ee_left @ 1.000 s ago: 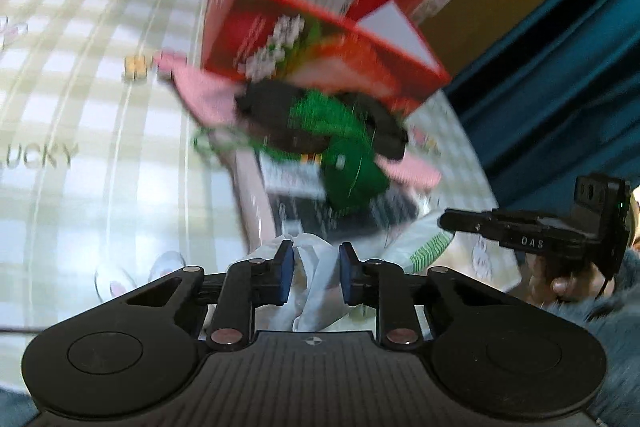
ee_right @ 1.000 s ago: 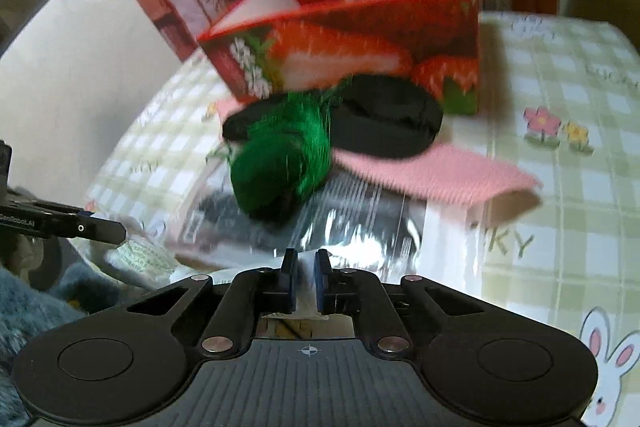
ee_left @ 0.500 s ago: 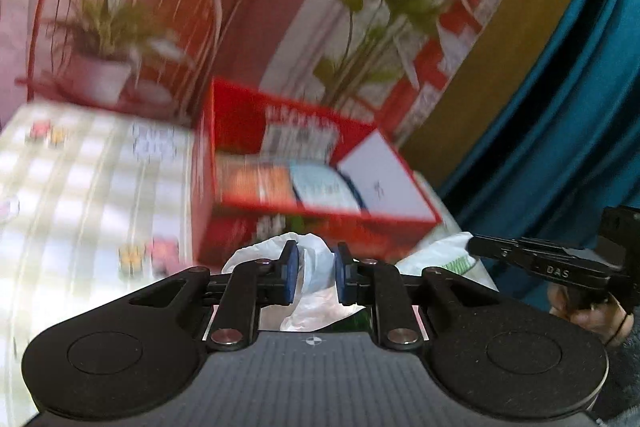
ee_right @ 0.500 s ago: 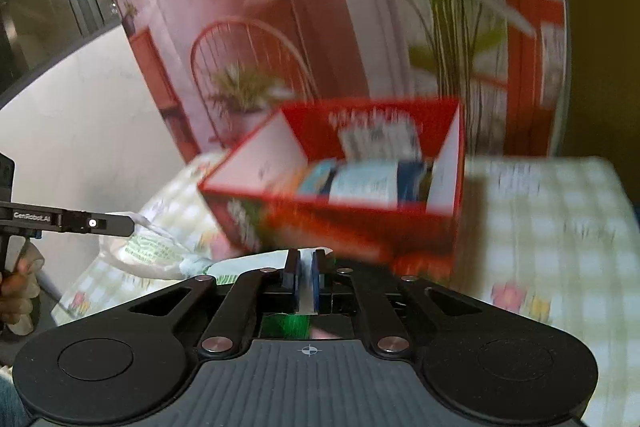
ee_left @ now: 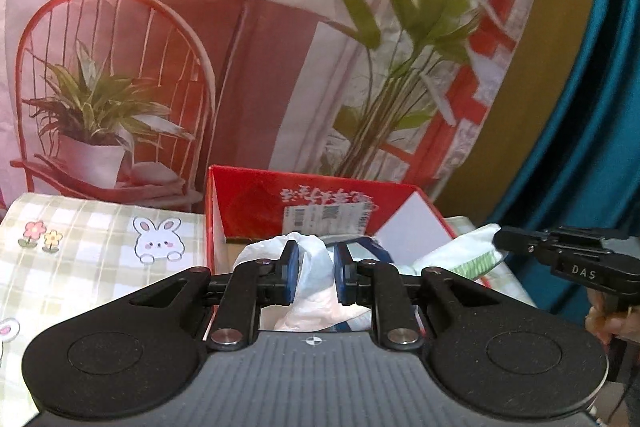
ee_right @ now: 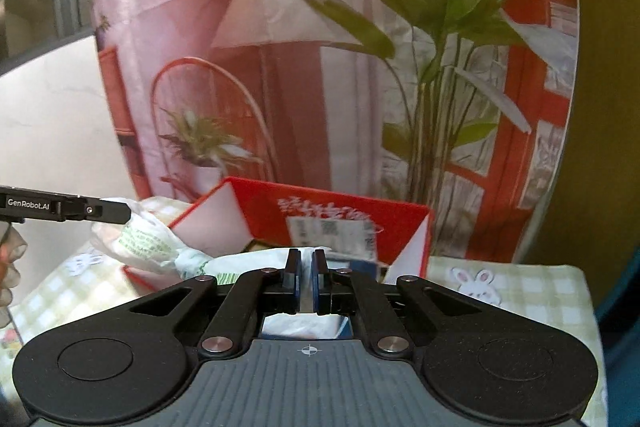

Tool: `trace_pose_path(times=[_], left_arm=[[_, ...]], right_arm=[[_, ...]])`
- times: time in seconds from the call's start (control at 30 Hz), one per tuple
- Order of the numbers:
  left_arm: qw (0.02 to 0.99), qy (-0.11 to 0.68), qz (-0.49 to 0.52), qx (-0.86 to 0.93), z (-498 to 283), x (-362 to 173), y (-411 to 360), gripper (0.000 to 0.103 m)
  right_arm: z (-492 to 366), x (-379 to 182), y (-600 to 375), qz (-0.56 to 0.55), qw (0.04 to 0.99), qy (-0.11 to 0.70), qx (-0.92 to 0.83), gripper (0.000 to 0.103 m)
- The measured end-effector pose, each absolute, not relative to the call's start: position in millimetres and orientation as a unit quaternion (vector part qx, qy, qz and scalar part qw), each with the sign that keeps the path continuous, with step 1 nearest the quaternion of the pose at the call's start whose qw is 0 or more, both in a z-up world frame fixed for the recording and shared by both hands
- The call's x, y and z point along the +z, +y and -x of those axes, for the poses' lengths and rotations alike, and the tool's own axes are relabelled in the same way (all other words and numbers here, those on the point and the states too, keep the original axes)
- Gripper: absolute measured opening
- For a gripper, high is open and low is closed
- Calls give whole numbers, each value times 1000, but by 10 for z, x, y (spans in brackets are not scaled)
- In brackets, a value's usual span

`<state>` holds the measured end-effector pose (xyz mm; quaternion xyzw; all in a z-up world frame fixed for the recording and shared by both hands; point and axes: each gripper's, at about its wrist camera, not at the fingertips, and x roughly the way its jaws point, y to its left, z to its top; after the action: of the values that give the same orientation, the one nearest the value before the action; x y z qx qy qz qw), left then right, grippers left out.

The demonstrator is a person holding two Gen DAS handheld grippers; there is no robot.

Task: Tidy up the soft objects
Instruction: 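Carry the towel roll with the left tool into the red box and release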

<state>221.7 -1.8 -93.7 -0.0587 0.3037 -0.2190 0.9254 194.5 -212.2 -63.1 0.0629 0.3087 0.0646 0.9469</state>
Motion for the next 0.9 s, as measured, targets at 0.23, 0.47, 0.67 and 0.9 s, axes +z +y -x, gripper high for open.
trace_pose_path(times=[0.23, 0.47, 0.67, 0.9], left_arm=[[934, 297, 44, -195, -2654, -1032, -149, 19], [939, 301, 14, -166, -3046, -1077, -271, 19], [932, 323, -8, -162, -3297, -1186, -387, 20], [928, 332, -28, -165, -3440, -1280, -453, 39]], right_arm=[[-2388, -845, -2133, -30, 951, 307, 29, 5], [-2844, -986, -2095, -8, 952, 307, 0, 5], [-3172, -1120, -2044, 27, 947, 320, -16, 5], [-3388, -1257, -2030, 47, 939, 341, -29, 5]])
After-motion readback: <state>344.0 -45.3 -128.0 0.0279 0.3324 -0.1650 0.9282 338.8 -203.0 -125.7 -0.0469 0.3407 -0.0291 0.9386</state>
